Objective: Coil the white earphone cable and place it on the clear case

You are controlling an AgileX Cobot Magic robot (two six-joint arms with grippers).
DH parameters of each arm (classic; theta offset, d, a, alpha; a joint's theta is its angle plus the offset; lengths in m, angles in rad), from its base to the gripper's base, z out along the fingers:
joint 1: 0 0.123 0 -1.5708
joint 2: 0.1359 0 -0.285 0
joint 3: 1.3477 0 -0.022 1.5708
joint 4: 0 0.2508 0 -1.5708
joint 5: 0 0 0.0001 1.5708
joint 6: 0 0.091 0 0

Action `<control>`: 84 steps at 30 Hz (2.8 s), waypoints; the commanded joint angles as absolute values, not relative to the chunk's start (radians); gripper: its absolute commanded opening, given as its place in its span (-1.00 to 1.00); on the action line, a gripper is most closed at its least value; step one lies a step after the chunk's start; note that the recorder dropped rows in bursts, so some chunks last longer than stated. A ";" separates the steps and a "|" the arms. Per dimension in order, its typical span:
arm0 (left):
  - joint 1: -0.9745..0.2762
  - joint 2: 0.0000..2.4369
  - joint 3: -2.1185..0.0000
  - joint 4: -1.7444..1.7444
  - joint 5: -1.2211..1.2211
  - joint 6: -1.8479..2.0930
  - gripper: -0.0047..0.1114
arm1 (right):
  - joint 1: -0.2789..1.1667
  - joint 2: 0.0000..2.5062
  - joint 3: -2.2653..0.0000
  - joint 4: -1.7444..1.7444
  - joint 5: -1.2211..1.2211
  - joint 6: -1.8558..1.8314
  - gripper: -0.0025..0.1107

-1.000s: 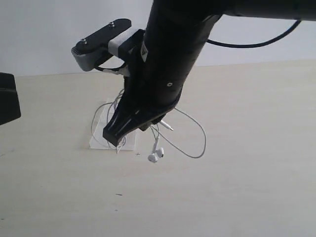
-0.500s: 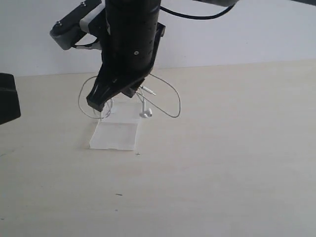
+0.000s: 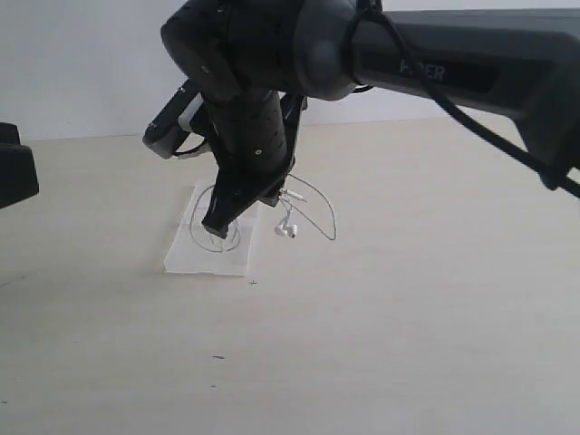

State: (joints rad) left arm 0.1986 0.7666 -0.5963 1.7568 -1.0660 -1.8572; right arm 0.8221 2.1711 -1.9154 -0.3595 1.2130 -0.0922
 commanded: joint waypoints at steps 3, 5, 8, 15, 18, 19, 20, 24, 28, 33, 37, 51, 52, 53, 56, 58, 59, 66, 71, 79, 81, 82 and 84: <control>0.199 0.761 -0.596 1.744 -1.028 -1.864 0.15 | 0.807 2.225 -2.004 -0.337 1.126 -0.051 -0.96; 0.199 0.761 -0.596 1.744 -1.026 -1.864 0.15 | 0.807 2.235 -2.032 -0.290 1.090 -0.049 -0.96; 0.199 0.761 -0.596 1.744 -1.026 -1.864 0.15 | 0.800 2.248 -2.073 -0.246 1.024 -0.011 -0.96; 0.199 0.761 -0.585 1.744 -1.019 -1.864 0.15 | 0.770 2.255 -2.089 0.035 0.834 0.051 -0.96; 0.199 0.761 -0.585 1.744 -1.017 -1.862 0.15 | 0.748 2.262 -2.089 0.193 0.760 0.045 -0.96; 0.199 0.761 -0.585 1.744 -1.017 -1.862 0.15 | 0.742 2.264 -2.089 0.221 0.747 0.045 -0.96; 0.199 0.761 -0.585 1.744 -1.017 -1.862 0.15 | 0.739 2.267 -2.089 0.247 0.737 0.045 -0.96; 0.199 0.761 -0.585 1.744 -1.014 -1.860 0.15 | 0.723 2.271 -2.074 0.319 0.701 0.045 -0.96; 0.199 0.761 -0.585 1.744 -1.001 -1.860 0.15 | 0.702 2.271 -2.027 0.412 0.674 0.033 -0.96; 0.199 0.761 -0.585 1.744 -1.001 -1.860 0.15 | 0.687 2.271 -1.963 0.519 0.645 -0.039 -0.96; 0.199 0.761 -0.585 1.744 -1.001 -1.860 0.15 | 0.668 2.271 -1.921 0.608 0.628 -0.059 -0.96; 0.199 0.761 -0.585 1.744 -0.990 -1.860 0.15 | 0.656 2.271 -1.889 0.436 0.641 0.212 -0.96; 0.199 0.761 -0.585 1.744 -0.990 -1.860 0.15 | 0.656 2.271 -1.889 0.433 0.644 0.226 -0.96; 0.199 0.761 -0.585 1.744 -0.990 -1.860 0.15 | 0.656 2.271 -1.889 0.427 0.646 0.234 -0.96; 0.199 0.761 -0.585 1.744 -0.990 -1.860 0.15 | 0.656 2.271 -1.889 0.397 0.651 0.276 -0.96; 0.199 0.761 -0.585 1.744 -0.986 -1.860 0.15 | 0.656 2.271 -1.889 0.375 0.644 0.327 -0.96; 0.199 0.761 -0.585 1.744 -0.986 -1.860 0.15 | 0.656 2.271 -1.889 0.353 0.640 0.358 -0.96; 0.199 0.761 -0.585 1.744 -0.986 -1.860 0.15 | 0.656 2.287 -1.889 0.303 0.645 0.458 -0.96; 0.199 0.761 -0.585 1.744 -0.986 -1.860 0.15 | 0.658 2.307 -1.889 0.298 0.635 0.473 -0.96; 0.199 0.761 -0.585 1.744 -0.986 -1.860 0.15 | 0.658 2.338 -1.889 0.294 0.624 0.527 -0.96; 0.199 0.761 -0.585 1.744 -0.986 -1.860 0.15 | 0.658 2.341 -1.889 0.292 0.613 0.535 -0.96; 0.199 0.761 -0.585 1.744 -0.986 -1.860 0.15 | 0.658 2.341 -1.889 0.292 0.606 0.545 -0.96; 0.199 0.761 -0.585 1.744 -0.986 -1.860 0.15 | 0.658 2.341 -1.889 0.294 0.594 0.552 -0.96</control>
State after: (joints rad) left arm 0.1986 0.7666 -0.5897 1.7568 -0.9994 -1.8572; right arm 0.6603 2.3443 -1.8920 0.3026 0.6277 0.5380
